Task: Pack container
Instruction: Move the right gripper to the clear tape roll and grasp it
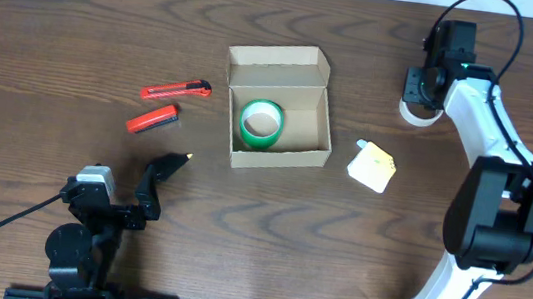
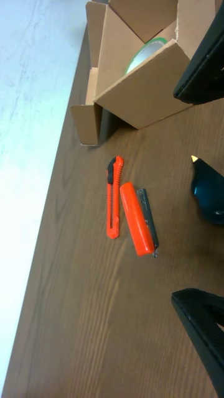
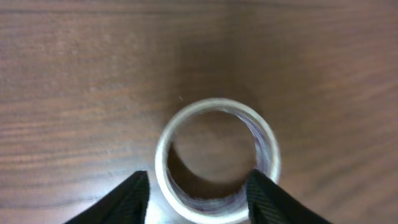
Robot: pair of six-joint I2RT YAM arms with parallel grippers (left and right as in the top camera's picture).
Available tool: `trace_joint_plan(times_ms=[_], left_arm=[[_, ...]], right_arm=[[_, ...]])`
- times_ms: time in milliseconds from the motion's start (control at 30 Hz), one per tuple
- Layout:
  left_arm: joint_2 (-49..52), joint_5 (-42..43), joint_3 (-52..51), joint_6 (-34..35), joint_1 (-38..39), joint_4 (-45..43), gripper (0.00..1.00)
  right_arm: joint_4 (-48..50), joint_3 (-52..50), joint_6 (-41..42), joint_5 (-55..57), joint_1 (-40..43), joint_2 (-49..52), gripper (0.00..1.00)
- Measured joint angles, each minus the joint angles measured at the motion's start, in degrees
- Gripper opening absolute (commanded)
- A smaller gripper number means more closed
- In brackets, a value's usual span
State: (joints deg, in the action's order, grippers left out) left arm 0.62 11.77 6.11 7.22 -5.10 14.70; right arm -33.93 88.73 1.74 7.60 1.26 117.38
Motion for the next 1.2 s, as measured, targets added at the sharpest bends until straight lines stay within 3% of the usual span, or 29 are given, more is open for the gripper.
trace_joint_plan(times_ms=[233,467,767,967,1067,1200], left_arm=[[0.00,0.00,0.00,0.00,0.00,0.00,0.95],[0.00,0.00,0.00,0.00,0.00,0.00,0.95],[0.00,0.00,0.00,0.00,0.00,0.00,0.95],[0.00,0.00,0.00,0.00,0.00,0.00,0.95],[0.00,0.00,0.00,0.00,0.00,0.00,0.95],[0.00,0.00,0.00,0.00,0.00,0.00,0.95]], right_arm=[[1.95,0.00,-1.16,-2.99,0.00,4.85,0.45],[2.03,-0.02,-1.62,-4.24,-0.09,6.01,0.35],[2.03,-0.02,-1.64,-4.46,-0.11,7.52,0.33],[2.03,-0.02,-2.19,-4.72,-0.11,7.93,0.19],[2.01,-0.02,-2.36,-4.74,-0.11,7.96,0.07],[-0.09,0.70,-2.29,-4.85,-0.20,7.93,0.02]])
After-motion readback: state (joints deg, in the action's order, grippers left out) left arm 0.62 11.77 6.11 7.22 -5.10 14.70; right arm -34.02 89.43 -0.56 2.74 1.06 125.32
